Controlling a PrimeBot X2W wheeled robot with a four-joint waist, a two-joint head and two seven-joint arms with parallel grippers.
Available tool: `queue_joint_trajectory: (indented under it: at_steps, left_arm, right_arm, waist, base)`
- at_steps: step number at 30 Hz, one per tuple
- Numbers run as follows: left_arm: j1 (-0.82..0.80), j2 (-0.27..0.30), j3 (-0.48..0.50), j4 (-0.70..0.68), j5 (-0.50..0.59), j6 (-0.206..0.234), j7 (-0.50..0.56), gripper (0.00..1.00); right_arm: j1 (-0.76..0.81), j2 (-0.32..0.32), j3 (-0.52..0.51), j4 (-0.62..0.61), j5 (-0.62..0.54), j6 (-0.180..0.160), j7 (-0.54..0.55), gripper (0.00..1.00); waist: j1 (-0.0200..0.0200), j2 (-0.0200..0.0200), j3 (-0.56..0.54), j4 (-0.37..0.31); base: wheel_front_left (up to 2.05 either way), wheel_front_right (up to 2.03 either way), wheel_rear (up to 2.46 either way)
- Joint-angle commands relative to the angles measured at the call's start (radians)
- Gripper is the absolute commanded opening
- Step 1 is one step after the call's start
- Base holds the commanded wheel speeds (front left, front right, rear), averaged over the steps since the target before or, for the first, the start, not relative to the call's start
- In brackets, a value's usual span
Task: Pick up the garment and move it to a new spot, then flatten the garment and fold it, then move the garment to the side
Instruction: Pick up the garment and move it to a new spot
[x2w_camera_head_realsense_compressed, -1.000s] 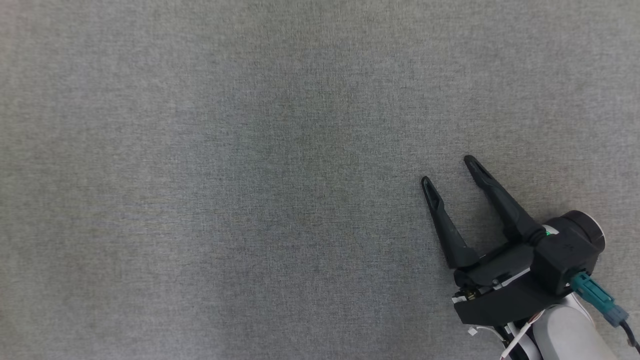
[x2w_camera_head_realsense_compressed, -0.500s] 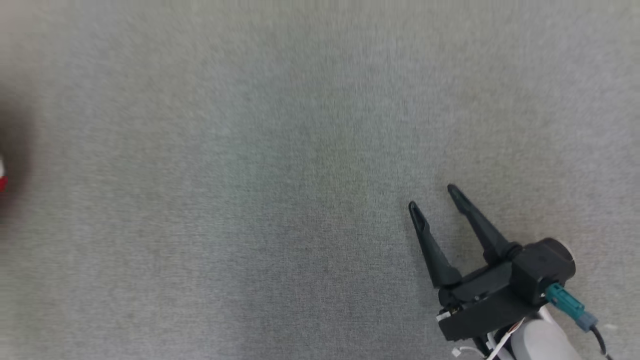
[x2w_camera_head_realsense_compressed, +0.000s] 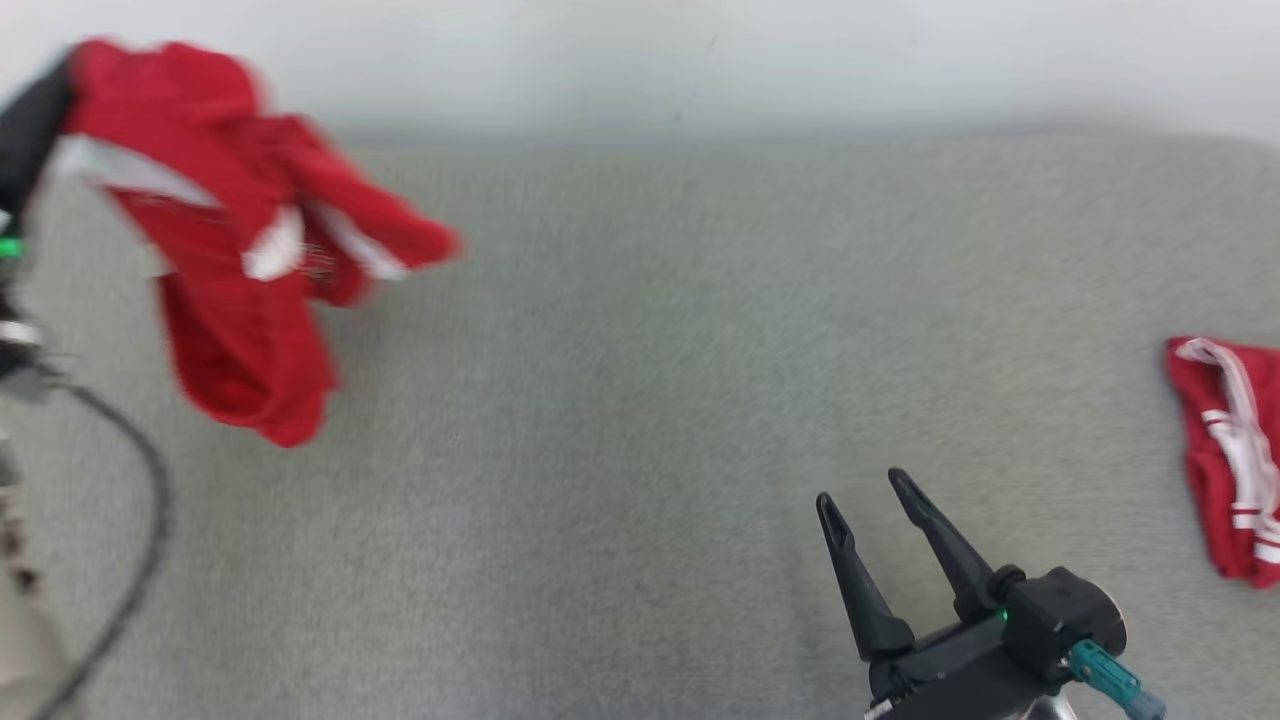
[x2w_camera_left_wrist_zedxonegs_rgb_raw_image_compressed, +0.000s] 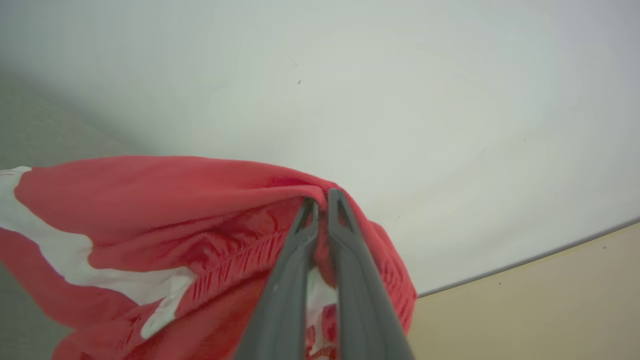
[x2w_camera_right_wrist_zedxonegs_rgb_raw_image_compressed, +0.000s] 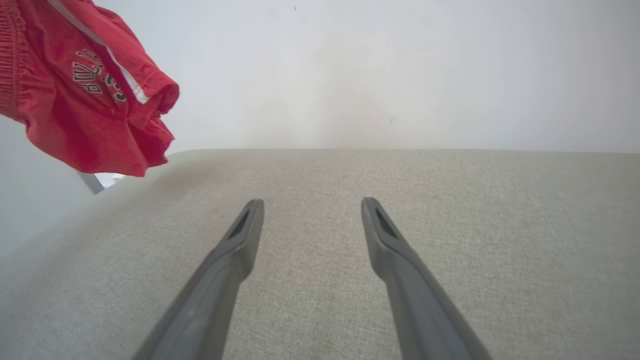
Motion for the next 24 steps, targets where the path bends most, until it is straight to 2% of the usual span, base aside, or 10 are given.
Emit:
queue_joint_trajectory:
  at_steps: [1,4,5,11,18,24]
  left_arm:
    - [-0.011,-0.020,-0.023,-0.017,0.014,0.003,0.005,0.00]
    - [-0.027,-0.073,-0.082,-0.032,0.012,0.006,0.006,0.00]
    - [-0.029,-0.110,-0.121,-0.037,0.009,0.003,0.002,0.00]
    - [-0.038,-0.164,-0.220,-0.002,0.014,-0.022,-0.022,0.00]
    - [-0.029,-0.190,-0.342,0.062,-0.023,-0.052,-0.085,0.00]
    - [0.036,-0.192,-0.390,0.159,-0.025,-0.072,-0.186,0.00]
  right_arm:
    - [0.022,0.005,-0.005,-0.002,0.007,-0.002,0.002,1.00]
    - [0.035,0.011,-0.005,-0.012,0.004,-0.002,0.008,1.00]
    - [0.041,0.014,-0.001,-0.019,0.003,-0.002,0.014,1.00]
    - [0.042,0.016,0.006,-0.032,0.003,-0.002,0.023,1.00]
    - [0.025,0.024,0.019,-0.040,0.008,-0.002,0.017,1.00]
    - [0.008,0.037,0.035,-0.028,0.016,-0.002,0.002,1.00]
  waist:
    - [0.0003,0.0000,-0.115,-0.073]
    - [0.0003,0.0000,-0.131,-0.114]
    - [0.0003,0.0000,-0.131,-0.144]
    - [0.0003,0.0000,-0.114,-0.219]
    - [0.0003,0.0000,-0.066,-0.330]
    - [0.0003,0.0000,-0.019,-0.397]
  base:
    - [0.00,0.00,0.00]
    - [0.00,0.00,0.00]
    - [0.00,0.00,0.00]
    - [0.00,0.00,0.00]
    - [0.00,0.00,0.00]
    - [0.00,0.00,0.00]
